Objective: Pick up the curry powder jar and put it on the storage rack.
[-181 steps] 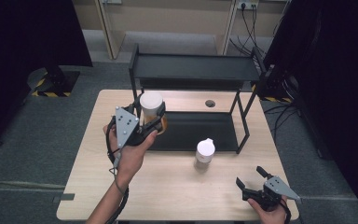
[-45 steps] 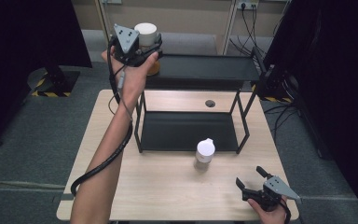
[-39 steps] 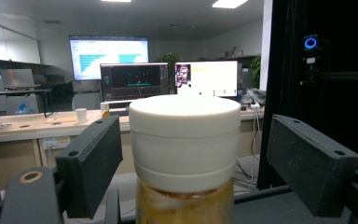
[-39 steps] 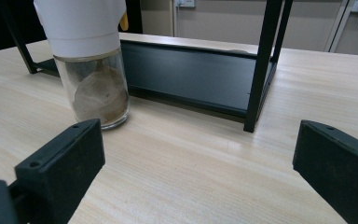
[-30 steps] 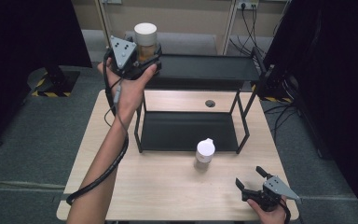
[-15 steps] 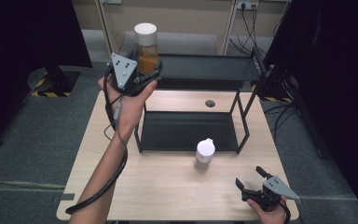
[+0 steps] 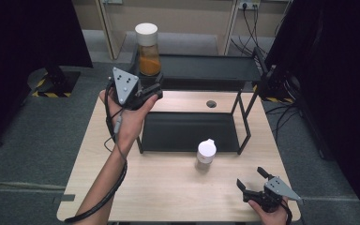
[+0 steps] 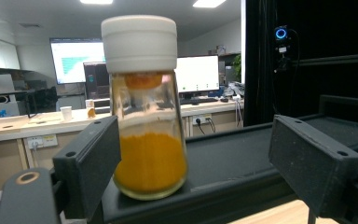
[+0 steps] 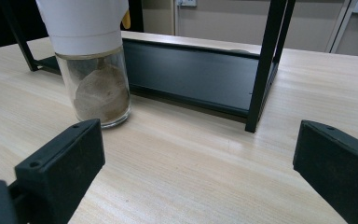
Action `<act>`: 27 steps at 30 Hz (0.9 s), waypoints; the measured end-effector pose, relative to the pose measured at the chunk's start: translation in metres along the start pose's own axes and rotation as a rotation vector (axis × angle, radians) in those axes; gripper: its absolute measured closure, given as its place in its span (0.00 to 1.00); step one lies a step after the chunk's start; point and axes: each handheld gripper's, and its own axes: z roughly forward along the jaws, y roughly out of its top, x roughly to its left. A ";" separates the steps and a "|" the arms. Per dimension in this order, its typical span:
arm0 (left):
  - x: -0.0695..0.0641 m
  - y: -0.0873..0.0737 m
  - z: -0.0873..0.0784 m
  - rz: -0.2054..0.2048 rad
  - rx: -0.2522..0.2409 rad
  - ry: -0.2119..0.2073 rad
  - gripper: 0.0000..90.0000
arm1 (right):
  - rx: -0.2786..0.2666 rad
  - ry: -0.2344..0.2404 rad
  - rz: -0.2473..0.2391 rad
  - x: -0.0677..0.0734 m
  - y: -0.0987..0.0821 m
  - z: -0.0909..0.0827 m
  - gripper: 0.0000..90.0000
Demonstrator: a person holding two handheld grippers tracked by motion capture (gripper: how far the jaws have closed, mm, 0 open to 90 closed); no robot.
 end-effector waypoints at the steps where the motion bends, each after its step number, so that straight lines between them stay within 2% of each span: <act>1: 0.000 -0.002 -0.002 0.001 0.001 -0.004 0.18 | 0.000 0.000 0.001 0.000 0.000 0.000 0.03; 16: -0.007 -0.028 -0.024 0.011 0.013 -0.030 0.18 | 0.000 0.000 0.001 0.000 0.000 0.000 0.03; 27: -0.012 -0.051 -0.036 -0.007 0.036 -0.056 0.18 | 0.000 0.000 -0.001 0.000 0.000 0.000 0.03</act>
